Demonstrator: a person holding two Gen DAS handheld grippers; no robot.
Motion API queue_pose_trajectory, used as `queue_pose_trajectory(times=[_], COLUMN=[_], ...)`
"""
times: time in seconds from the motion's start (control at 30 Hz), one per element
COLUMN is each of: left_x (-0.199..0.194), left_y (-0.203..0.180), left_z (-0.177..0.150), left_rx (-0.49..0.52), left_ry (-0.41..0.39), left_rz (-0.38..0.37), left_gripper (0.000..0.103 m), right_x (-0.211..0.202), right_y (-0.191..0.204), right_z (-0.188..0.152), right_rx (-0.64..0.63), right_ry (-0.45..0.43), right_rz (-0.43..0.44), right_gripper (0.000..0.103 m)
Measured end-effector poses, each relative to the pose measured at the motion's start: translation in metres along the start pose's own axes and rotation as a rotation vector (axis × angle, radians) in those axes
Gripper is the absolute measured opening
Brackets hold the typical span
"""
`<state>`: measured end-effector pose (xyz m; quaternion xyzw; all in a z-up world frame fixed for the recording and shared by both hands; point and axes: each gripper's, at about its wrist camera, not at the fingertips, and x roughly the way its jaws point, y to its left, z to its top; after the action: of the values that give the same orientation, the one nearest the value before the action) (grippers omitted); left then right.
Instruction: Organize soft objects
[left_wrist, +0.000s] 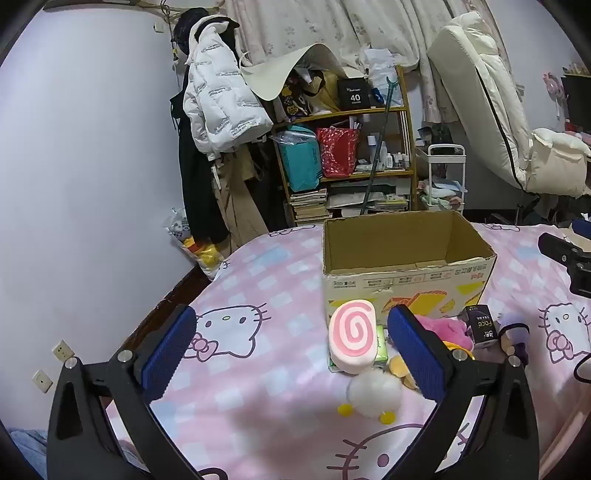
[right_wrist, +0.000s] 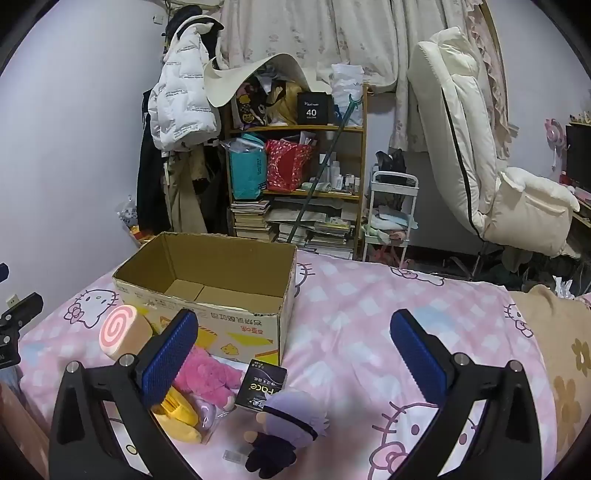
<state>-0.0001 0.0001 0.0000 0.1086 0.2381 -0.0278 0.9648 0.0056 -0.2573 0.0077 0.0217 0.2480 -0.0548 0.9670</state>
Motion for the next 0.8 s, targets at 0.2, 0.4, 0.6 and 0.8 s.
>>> queue_pose_trajectory(times=[0.2, 0.4, 0.6, 0.8], left_x=[0.0006, 0.0012, 0.0032, 0.0030], left_y=[-0.0006, -0.0042, -0.0064, -0.0067], left_z=[0.0005, -0.0010, -0.0045, -0.0044], left_rx=[0.017, 0.026, 0.027, 0.030], left_ry=[0.001, 0.001, 0.002, 0.002], left_rz=[0.002, 0.011, 0.007, 0.008], left_gripper=[0.102, 0.102, 0.102, 0.102], right_x=[0.0004, 0.0007, 0.0017, 0.0025], right_y=[0.0006, 0.0010, 0.0008, -0.0006], right_z=[-0.0003, -0.0006, -0.0010, -0.0012], right_rx=[-0.006, -0.008, -0.009, -0.008], right_ry=[0.010, 0.010, 0.010, 0.013], right_rz=[-0.002, -0.003, -0.004, -0.004], right_gripper=[0.103, 0.103, 0.103, 0.103])
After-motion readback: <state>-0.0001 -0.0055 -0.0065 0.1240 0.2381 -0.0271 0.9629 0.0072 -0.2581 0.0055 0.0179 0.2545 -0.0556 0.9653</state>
